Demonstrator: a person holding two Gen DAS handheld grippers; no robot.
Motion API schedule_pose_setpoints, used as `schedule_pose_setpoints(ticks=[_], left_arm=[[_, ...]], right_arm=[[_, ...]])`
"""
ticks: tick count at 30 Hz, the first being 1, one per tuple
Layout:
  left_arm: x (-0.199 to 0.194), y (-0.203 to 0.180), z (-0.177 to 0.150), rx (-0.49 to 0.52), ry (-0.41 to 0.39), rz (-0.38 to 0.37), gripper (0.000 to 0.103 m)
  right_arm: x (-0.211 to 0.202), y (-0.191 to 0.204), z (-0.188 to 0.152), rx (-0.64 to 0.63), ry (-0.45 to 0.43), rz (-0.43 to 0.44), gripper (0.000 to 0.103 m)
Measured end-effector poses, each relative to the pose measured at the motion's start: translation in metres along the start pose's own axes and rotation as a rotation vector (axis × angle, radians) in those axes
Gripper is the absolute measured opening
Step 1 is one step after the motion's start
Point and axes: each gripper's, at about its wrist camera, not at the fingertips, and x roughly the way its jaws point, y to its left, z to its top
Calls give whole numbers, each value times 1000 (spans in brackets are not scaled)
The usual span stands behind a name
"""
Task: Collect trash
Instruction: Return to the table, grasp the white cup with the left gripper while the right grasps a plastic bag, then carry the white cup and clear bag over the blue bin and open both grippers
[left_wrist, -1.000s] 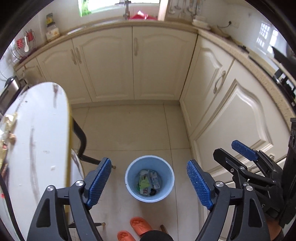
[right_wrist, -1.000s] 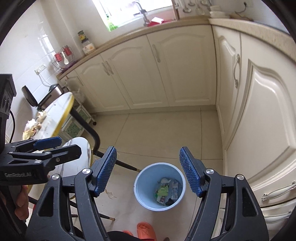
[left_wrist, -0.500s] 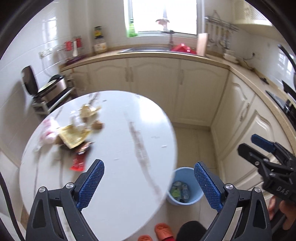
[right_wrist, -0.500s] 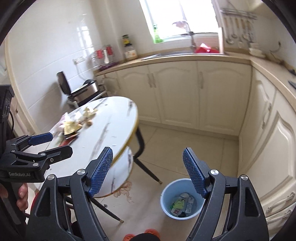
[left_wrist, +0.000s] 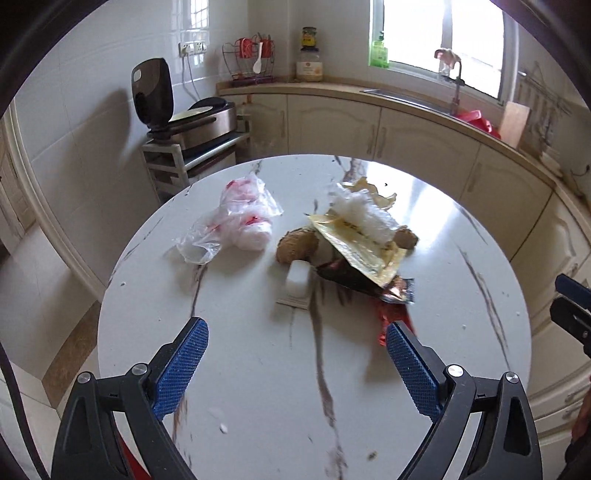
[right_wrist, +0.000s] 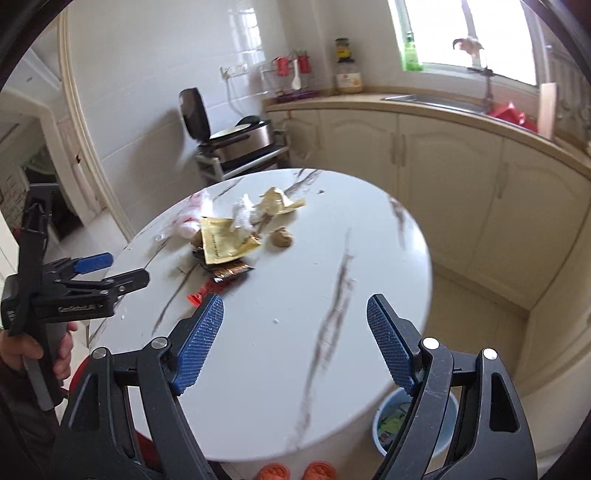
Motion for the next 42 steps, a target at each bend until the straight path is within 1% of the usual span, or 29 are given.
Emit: schedule_pose_setpoints(ticks=[2, 4, 6, 8, 9, 10, 11, 12, 14, 15, 16, 18, 19, 20, 21, 22, 23, 24, 25, 26, 27, 29, 30, 31, 37, 38, 39, 41, 42], left_arm=[[17, 16, 10, -5, 16, -4, 91], [34, 19, 18, -3, 38, -27, 88], [50, 26, 25, 20, 61, -16, 84], [66, 22, 29, 50, 93, -19, 71], [82, 23, 38, 52, 116, -27, 55], [91, 25, 41, 48, 135, -37, 44], [97, 28, 42, 39, 147, -48, 43], [103, 35, 48, 32, 144, -60, 44], [103, 37, 50, 28, 134, -73, 38], [103, 40, 51, 29, 133, -81, 25], [105, 44, 52, 28, 125, -89, 18], [108, 49, 52, 35, 126, -102, 18], [107, 51, 51, 32, 126, -103, 18], [106, 54, 49, 32, 127, -108, 18], [104, 59, 47, 22, 126, -115, 18], [102, 63, 45, 13, 126, -127, 17], [98, 66, 42, 2, 125, -137, 17], [94, 70, 40, -10, 121, -145, 17], [89, 73, 38, -14, 121, -146, 16], [85, 76, 36, -18, 116, -141, 16], [76, 76, 33, -22, 108, -137, 16], [63, 78, 30, -27, 98, -141, 15], [56, 78, 29, -25, 92, -143, 6], [50, 78, 29, -26, 88, -149, 0], [17, 65, 20, -9, 80, -152, 0], [13, 63, 18, -3, 83, -139, 0], [12, 62, 15, 8, 87, -120, 6], [10, 63, 13, 19, 67, -75, 27], [12, 64, 12, 28, 55, -40, 58]], right_arm=[[18, 5, 7, -8, 20, 12, 78], [34, 7, 14, -17, 37, 24, 78], [49, 11, 22, -29, 47, 30, 78], [65, 16, 32, -40, 56, 37, 78], [74, 17, 38, -45, 60, 42, 78], [83, 18, 44, -47, 67, 46, 78], [91, 20, 48, -49, 74, 52, 78], [99, 23, 52, -52, 79, 58, 78], [116, 28, 59, -64, 90, 60, 77], [125, 31, 63, -71, 96, 58, 77], [133, 34, 66, -77, 102, 60, 77], [150, 38, 72, -86, 121, 63, 76], [158, 41, 74, -94, 133, 63, 73], [164, 43, 74, -98, 142, 65, 67], [169, 45, 75, -102, 153, 68, 65], [174, 47, 75, -104, 165, 76, 56], [178, 48, 74, -104, 176, 85, 46], [182, 49, 74, -103, 191, 96, 41], [185, 49, 73, -103, 201, 98, 28], [186, 50, 72, -105, 199, 90, 11], [182, 49, 71, -104, 183, 81, 8], [166, 47, 70, -93, 142, 101, 6], [157, 47, 70, -95, 121, 107, 6], [145, 48, 71, -100, 100, 110, 6], [86, 36, 68, -89, 37, 124, 6], [76, 33, 65, -84, 28, 127, 6], [65, 29, 61, -77, 25, 132, 6], [48, 23, 54, -73, 14, 140, 6], [40, 20, 49, -76, 13, 137, 6]])
